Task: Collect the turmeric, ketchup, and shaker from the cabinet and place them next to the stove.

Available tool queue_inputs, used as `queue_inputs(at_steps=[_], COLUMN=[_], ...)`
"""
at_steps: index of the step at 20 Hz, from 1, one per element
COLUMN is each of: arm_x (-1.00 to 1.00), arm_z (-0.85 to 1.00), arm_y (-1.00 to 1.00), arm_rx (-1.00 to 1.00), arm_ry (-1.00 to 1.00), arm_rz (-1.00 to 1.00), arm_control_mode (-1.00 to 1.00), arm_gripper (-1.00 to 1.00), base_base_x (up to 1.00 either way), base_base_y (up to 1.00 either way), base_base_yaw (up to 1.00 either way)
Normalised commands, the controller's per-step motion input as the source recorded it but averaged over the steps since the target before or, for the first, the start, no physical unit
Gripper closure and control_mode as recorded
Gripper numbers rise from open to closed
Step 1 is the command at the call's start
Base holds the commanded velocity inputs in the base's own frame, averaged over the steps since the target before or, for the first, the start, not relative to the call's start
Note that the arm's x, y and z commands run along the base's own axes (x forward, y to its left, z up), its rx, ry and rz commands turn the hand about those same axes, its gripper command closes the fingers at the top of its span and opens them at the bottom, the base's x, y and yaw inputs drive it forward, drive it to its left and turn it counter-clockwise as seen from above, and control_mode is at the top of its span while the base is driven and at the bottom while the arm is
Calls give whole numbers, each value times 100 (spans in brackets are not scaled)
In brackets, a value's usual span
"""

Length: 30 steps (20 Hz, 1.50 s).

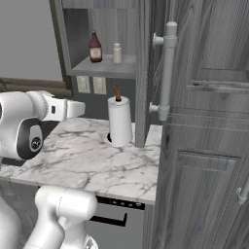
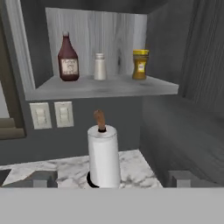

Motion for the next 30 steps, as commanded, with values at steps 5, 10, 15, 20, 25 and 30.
queue_inputs(at_steps=[5, 10, 15, 20, 25, 30], arm_x=[8, 3, 7, 0, 0, 0], arm_z=[60, 22, 3, 41, 47, 36], arm_y=[-18, -10, -3, -10, -10, -14], arm_rx=[0, 1, 0, 0, 0, 0], arm_ry=[-30, -15, 1, 0, -1, 0], arm_rz=[-14, -6, 0, 0, -2, 0], arm_control_mode=[-100, -100, -100, -100, -100, -100], arm_gripper=[-100, -100, -100, -100, -100, -100], base_base_x=[0, 0, 0, 0, 0, 0], base_base_y=[0, 0, 0, 0, 0, 0], base_base_yaw=[0, 0, 0, 0, 0, 0])
